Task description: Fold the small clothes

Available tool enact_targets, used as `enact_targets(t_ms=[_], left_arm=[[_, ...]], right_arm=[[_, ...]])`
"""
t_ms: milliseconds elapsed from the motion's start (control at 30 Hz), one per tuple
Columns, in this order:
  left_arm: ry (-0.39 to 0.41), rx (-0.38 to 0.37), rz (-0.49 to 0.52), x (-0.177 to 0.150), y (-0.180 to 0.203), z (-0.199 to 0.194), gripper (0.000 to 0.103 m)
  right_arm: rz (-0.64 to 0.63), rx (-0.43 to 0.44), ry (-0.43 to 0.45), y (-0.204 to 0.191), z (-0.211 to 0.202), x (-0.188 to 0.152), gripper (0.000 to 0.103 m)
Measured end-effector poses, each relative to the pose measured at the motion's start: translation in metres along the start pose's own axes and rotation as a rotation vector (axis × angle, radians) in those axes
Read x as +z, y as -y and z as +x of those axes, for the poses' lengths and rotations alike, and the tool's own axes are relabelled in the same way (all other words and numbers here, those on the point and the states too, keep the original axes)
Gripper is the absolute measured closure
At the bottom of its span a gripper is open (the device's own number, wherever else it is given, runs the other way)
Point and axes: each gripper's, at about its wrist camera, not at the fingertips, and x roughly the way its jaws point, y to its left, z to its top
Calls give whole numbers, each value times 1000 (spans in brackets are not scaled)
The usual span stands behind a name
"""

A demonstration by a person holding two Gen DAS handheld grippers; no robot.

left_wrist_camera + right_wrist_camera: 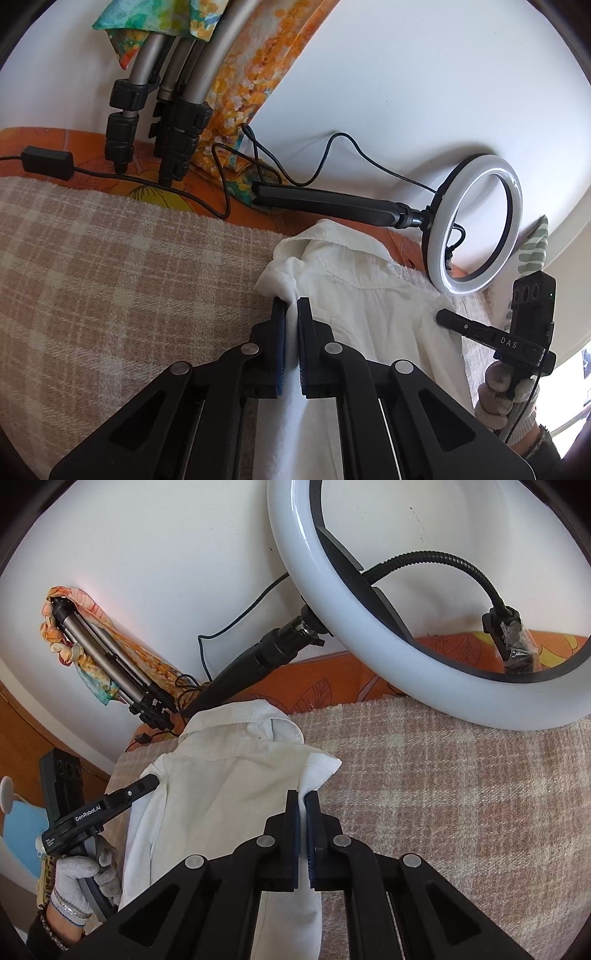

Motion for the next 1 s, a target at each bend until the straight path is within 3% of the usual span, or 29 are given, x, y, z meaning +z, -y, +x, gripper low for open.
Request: enact_targets(t_ms=[500,767,1000], left_arm=[[113,-79,101,-3,52,-90,99],[155,-61,196,-36,83,-150,99],[160,-42,256,-85,94,-186,99]], right_arm=[[-196,72,108,-60,-99,1,103],[-259,69,151,-83,-164,-38,103],[-284,45,158,-93,-202,-96,103]])
